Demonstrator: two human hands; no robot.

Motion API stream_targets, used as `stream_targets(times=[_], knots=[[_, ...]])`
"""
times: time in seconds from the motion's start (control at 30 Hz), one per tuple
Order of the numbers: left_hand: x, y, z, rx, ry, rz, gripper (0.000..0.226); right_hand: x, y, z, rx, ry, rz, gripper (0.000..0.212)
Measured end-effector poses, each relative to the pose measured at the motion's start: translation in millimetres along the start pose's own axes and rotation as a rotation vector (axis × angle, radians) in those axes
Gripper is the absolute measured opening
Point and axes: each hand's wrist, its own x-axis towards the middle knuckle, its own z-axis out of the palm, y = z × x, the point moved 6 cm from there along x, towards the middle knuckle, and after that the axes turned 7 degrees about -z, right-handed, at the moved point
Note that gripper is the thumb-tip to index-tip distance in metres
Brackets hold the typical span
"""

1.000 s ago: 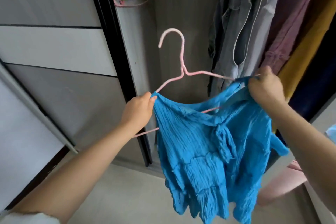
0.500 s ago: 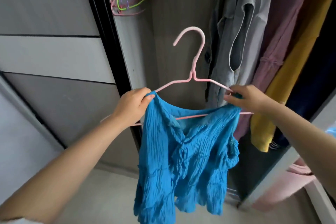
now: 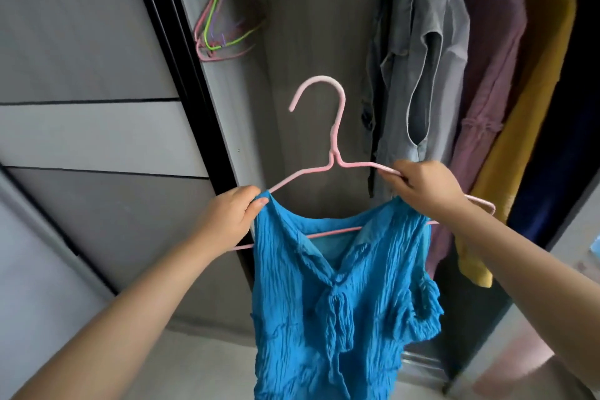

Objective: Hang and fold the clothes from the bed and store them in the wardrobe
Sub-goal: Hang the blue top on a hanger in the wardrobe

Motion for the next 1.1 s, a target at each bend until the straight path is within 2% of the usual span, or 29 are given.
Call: stream_targets(times=[0.1, 0.23, 0.33, 0.43, 0.53, 0.63, 0.77, 0.9, 0.97, 1.03, 1.1], knots=[[5.1, -11.2, -2.4, 0.019, 0.009, -0.054, 0.063, -0.2, 5.5, -8.1, -0.064, 0.043, -0.049, 0.049], [13.2, -33.7, -1.5, 0.026, 0.024, -0.166, 0.044, 4.5, 15.7, -17.3, 0.011, 0.041, 0.076, 0.041], [23.9, -39.1, -2.5, -0.023, 0.034, -0.149, 0.053, 12.9, 16.4, -24.7, 0.026, 0.052, 0.073, 0.047], [43.5, -48.7, -7.0, -0.066, 0.096, -0.110, 0.059, 24.1, 27.0, -27.6, -0.044, -0.030, 0.053, 0.033], [68.7, -61.2, -7.0, -0.032, 0.126, -0.112, 0.043, 31.2, 25.2, -30.0, -0.018, -0.100, -0.028, 0.063], [101.3, -68.3, -0.4, -0.020, 0.142, -0.111, 0.032, 42.5, 14.2, -41.9, -0.091, -0.042, -0.158, 0.047], [159.8, -63.8, 0.3, 0.090, 0.266, -0.069, 0.048, 74.0, 35.5, -58.3, -0.117, -0.004, 0.041, 0.035], [232.5, -47.5, -3.0, 0.157, 0.347, -0.013, 0.033, 125.9, 57.0, -73.4, -0.172, 0.128, 0.215, 0.032], [262.6, -39.8, -5.6, 0.169, 0.349, -0.018, 0.033, 152.9, 77.1, -73.4, -0.069, 0.155, 0.368, 0.034], [290.2, -32.8, -11.0, 0.189, 0.353, -0.034, 0.035, 174.8, 94.5, -64.5, 0.321, 0.170, 0.546, 0.035], [323.8, -22.1, -19.2, 0.244, 0.379, -0.025, 0.037, 203.3, 103.1, -58.4, 0.737, 0.238, 0.649, 0.033]])
